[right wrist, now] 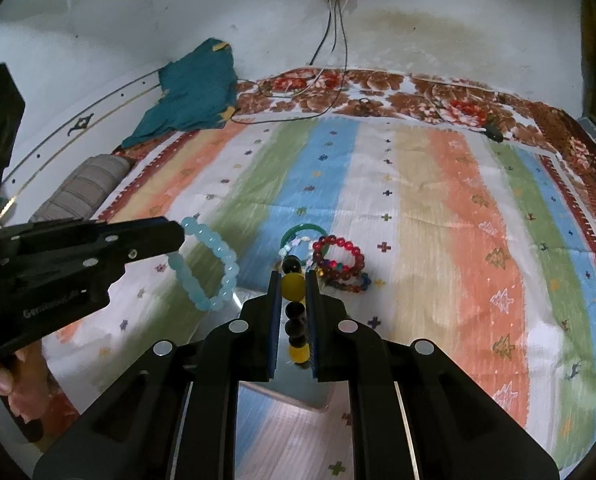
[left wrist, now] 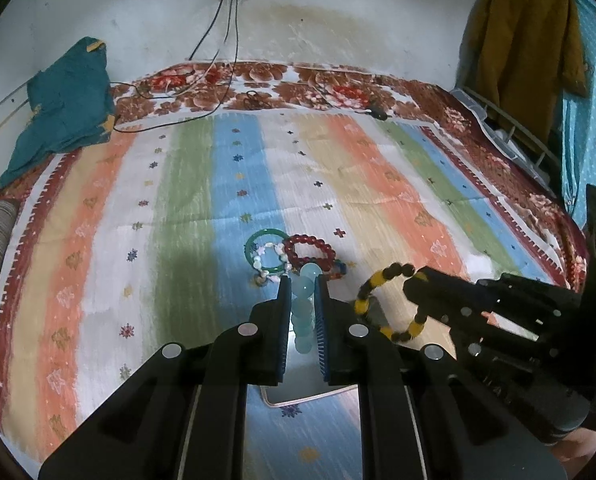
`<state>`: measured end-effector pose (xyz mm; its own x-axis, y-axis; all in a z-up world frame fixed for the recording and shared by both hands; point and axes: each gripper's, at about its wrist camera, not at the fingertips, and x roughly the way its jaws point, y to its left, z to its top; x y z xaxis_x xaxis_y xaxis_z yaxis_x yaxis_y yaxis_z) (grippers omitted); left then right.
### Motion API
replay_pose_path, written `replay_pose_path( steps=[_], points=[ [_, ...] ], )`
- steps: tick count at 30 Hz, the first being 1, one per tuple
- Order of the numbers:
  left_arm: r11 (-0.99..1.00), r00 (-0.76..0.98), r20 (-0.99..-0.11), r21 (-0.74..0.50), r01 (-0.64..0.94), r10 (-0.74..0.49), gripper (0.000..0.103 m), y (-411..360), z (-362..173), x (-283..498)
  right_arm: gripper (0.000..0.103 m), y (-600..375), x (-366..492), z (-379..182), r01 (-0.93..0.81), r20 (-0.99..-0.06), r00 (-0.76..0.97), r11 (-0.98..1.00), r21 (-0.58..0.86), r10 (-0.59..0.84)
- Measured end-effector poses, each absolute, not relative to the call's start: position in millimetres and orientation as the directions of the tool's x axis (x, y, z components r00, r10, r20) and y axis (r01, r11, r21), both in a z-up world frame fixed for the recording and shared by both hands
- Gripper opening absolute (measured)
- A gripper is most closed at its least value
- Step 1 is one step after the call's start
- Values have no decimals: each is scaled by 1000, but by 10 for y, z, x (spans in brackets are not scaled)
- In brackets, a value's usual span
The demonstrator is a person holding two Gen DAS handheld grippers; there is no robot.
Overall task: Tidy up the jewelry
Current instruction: 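Carry both bracelets over the silver tin and open both tools to drop them, then move both open tools back to the remaining bracelet pile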
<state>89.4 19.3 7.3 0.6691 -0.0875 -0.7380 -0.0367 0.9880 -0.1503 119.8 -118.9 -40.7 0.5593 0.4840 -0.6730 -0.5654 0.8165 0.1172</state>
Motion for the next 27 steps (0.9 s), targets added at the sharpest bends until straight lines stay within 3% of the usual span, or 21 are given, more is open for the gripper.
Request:
replay_pose_path(
  steps=[2,4,5,6,14,19,27],
  points=[
    [986,657,-748,-159,-39,-95,12,184,56,887,13,-1191,1175,-431,-565,-679,561,818,104,474],
    [987,663,-745,-148,-55,-75,13,181,74,864,21,-1208,1165,-438,-548,-680,583,833,75,445],
    [988,665,-744,-139,-59,-65,15,180,83,858,34,-1225,1175,-441,-541,-680,589,838,69,436],
    [989,666,-744,-134,-67,-55,21,182,88,852,40,-1241,1189,-451,-531,-683,594,845,63,425],
    [985,646,-763,-118,-123,-11,37,281,14,917,40,-1336,1363,-594,-483,-724,585,874,53,367],
    [982,622,-783,-119,-145,-3,44,352,-56,968,56,-1395,1446,-611,-464,-729,574,882,84,372],
    [982,591,-806,-94,-164,22,55,375,-126,1057,59,-1444,1576,-660,-446,-743,562,890,99,364]
  ],
)
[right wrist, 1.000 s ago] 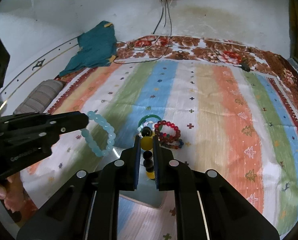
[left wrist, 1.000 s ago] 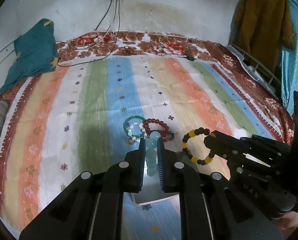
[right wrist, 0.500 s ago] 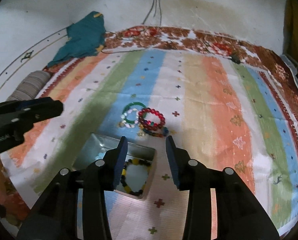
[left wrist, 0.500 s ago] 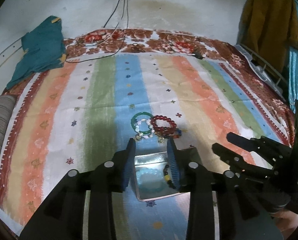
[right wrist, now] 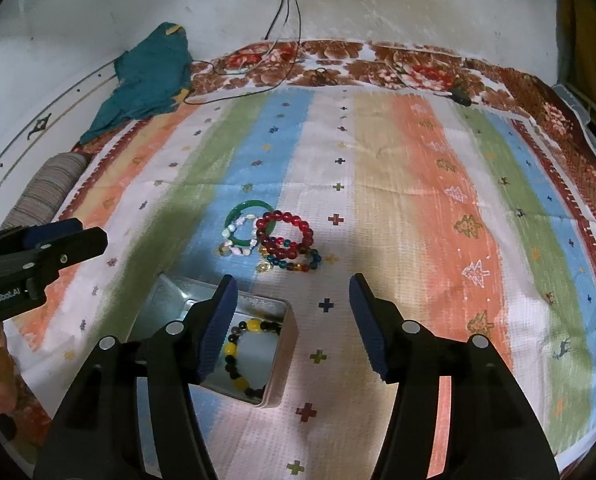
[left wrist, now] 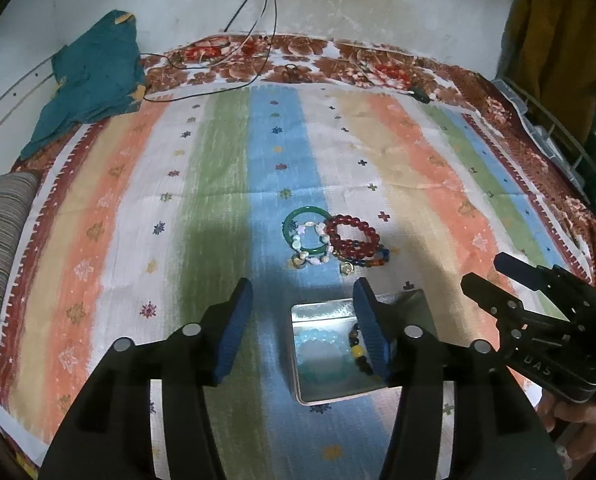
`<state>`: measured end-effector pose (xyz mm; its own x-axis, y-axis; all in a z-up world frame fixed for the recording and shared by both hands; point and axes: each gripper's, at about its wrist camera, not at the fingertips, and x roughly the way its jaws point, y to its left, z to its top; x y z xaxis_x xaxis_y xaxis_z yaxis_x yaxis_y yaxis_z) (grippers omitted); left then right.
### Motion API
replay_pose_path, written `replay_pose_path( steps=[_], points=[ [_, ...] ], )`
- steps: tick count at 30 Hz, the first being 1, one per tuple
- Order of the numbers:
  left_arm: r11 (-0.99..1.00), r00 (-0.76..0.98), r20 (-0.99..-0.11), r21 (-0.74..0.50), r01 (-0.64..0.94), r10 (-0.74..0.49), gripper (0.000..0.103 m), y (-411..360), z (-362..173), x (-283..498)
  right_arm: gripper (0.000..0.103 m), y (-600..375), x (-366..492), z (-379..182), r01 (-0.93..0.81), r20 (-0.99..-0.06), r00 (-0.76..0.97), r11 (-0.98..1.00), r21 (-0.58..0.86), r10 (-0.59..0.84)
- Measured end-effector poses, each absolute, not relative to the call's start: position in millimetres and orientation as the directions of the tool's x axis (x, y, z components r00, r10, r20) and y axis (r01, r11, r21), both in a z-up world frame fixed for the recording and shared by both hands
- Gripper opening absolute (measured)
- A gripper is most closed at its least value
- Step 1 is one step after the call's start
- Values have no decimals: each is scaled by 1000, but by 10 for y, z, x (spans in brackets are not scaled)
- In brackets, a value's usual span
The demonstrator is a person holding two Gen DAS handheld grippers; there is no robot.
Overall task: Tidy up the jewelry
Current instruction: 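Move both open tools back to the remaining bracelet pile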
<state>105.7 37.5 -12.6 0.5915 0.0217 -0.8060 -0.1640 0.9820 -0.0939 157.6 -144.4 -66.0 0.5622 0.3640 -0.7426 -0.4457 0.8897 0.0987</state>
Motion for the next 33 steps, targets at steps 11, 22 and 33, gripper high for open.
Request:
replay_pose_path(
  steps=[11,22,33],
  points=[
    [985,555,-831,-69,-157,30,63,346,-278,1340,72,-1466,1758,-690,-430,-749,551,894,123,368],
    [973,508,-861,-112,-203,7,64,590,-504,1631,79,-1449,2030,-864,-411,-779,522,903,128,348],
    [977,472,-882,-98,-189,3,65,583,-686,1838,80,-1386,2200,-999,-408,-799,501,905,119,331]
  ],
)
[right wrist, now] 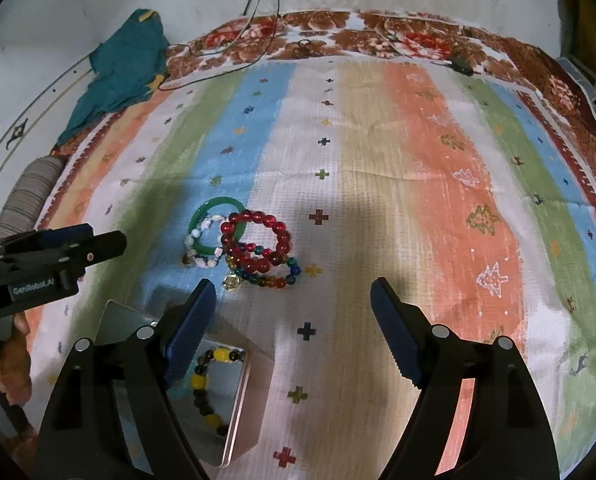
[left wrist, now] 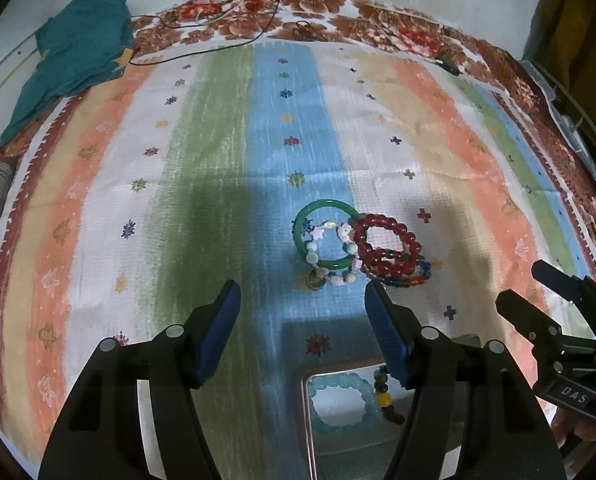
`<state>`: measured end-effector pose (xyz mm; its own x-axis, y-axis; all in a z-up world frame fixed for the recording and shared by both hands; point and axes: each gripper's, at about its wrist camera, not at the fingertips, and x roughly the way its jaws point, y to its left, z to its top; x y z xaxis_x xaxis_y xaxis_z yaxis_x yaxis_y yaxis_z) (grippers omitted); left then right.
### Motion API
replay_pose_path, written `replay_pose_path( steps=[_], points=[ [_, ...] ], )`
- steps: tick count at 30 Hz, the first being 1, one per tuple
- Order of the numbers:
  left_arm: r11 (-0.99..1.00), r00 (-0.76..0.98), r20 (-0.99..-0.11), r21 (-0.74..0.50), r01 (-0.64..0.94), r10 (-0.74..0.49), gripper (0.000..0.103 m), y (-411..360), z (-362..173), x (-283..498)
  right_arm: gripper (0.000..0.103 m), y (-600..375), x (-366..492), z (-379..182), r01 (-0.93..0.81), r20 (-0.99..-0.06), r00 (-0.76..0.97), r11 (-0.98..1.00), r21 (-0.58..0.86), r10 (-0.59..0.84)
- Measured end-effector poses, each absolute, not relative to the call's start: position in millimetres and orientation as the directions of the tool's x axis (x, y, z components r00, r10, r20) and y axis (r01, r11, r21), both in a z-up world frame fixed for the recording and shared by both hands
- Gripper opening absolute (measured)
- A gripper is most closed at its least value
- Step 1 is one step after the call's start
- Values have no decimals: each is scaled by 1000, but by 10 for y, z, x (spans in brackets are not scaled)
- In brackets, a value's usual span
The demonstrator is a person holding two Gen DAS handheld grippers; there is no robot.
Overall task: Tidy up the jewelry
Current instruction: 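Move both open tools back to the remaining bracelet pile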
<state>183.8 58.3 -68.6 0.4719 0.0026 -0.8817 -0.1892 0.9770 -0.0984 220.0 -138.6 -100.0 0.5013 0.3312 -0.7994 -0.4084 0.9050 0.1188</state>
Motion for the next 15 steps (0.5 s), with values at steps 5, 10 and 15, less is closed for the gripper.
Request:
replay_pose_path(
  steps=[5,10,15],
  points=[
    [978,459,-889,-95,-187,1,65,615,-760,1911,80,-1354,2323,-1104,-395,-813,480,909,136,330],
    [973,441,-897,-112,-200,-13,65,684,-865,2020,80,-1321,2425,-1165,-386,-820,468,911,146,330],
    [973,421,-907,-124,-193,-32,65,726,-989,2129,80,-1290,2544,-1248,-376,-830,450,913,157,328]
  ],
)
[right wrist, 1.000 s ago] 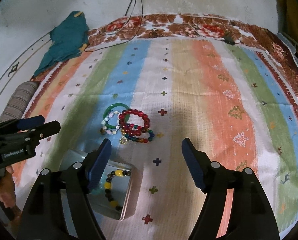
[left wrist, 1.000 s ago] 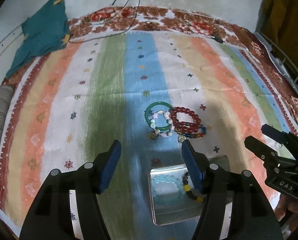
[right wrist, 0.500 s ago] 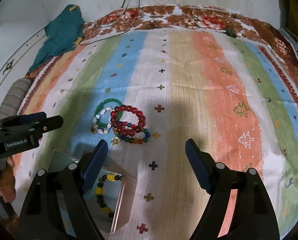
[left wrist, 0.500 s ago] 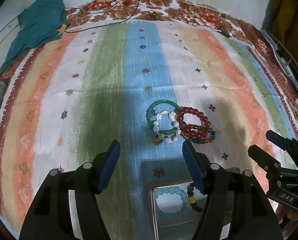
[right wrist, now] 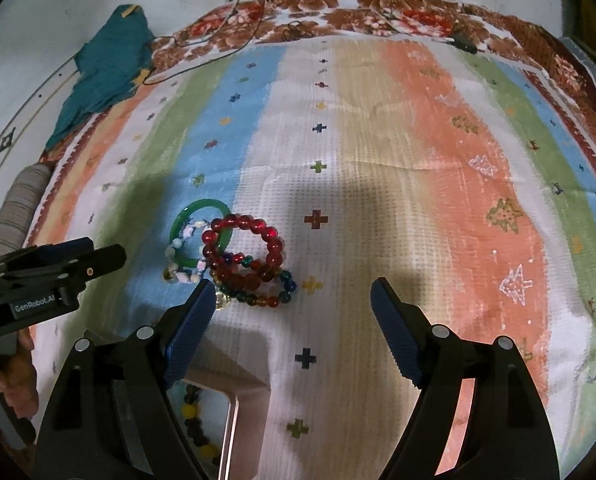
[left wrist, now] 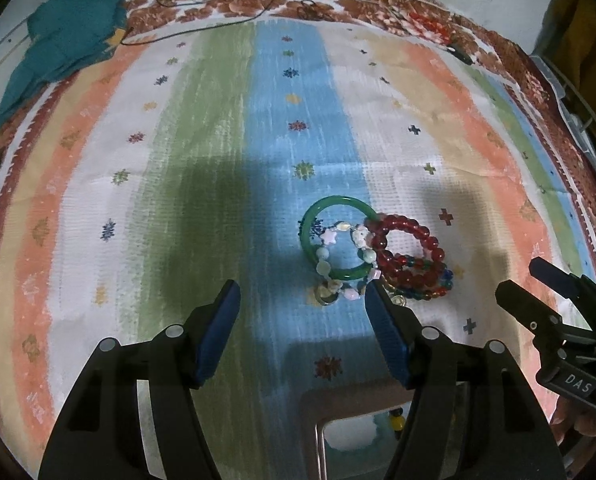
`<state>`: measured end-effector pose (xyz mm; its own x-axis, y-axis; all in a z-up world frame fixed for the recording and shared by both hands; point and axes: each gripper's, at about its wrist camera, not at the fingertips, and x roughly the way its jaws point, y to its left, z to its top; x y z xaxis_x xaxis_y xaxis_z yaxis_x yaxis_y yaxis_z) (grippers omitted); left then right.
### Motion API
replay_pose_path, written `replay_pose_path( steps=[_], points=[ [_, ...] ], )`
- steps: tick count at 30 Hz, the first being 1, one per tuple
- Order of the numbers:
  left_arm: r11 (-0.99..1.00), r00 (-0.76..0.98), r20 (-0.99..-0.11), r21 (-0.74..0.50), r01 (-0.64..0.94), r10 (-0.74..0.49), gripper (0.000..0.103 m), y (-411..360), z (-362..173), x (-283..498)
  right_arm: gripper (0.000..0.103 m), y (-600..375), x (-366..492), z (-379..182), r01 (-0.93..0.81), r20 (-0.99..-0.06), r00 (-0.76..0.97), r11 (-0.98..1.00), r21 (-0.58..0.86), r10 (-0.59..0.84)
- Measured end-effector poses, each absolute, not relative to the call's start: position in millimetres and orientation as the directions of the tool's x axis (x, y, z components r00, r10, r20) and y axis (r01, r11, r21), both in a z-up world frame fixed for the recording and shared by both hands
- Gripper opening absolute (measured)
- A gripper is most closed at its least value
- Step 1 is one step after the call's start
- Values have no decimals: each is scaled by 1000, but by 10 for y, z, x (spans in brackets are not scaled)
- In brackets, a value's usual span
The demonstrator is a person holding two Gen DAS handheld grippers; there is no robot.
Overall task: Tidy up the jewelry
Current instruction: 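Move both open tools back to the remaining bracelet pile, then grasp the red bead bracelet with the right tool while the left grasps the white charm bracelet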
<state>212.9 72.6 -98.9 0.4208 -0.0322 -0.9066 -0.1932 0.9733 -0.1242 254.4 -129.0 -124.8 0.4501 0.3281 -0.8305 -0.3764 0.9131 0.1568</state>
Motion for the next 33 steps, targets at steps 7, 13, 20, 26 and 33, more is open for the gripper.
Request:
replay_pose_path(
  steps=[7,13,20,26,33],
  points=[
    [977,407,-912,-126,-173,-45,65,722,-1088,2235,80,-1223,2642,-1331,-373,-839,454,919,126,299],
    [978,385,-921,-134,-160,-63,63,725,-1187,2296,80,-1166,2736,-1439,-392,-855,418,910,135,307],
    [977,370,-925,-153,-147,-90,60,755,-1273,2385,80,-1090,2803,-1504,-409,-862,409,905,119,298],
    [978,361,-926,-167,-122,-113,53,737,-1337,2456,79,-1026,2883,-1572,-419,-870,395,901,116,296],
    [980,340,-931,-173,-101,-129,42,735,-1436,2541,65,-944,2987,-1686,-426,-883,366,897,122,294]
  ],
)
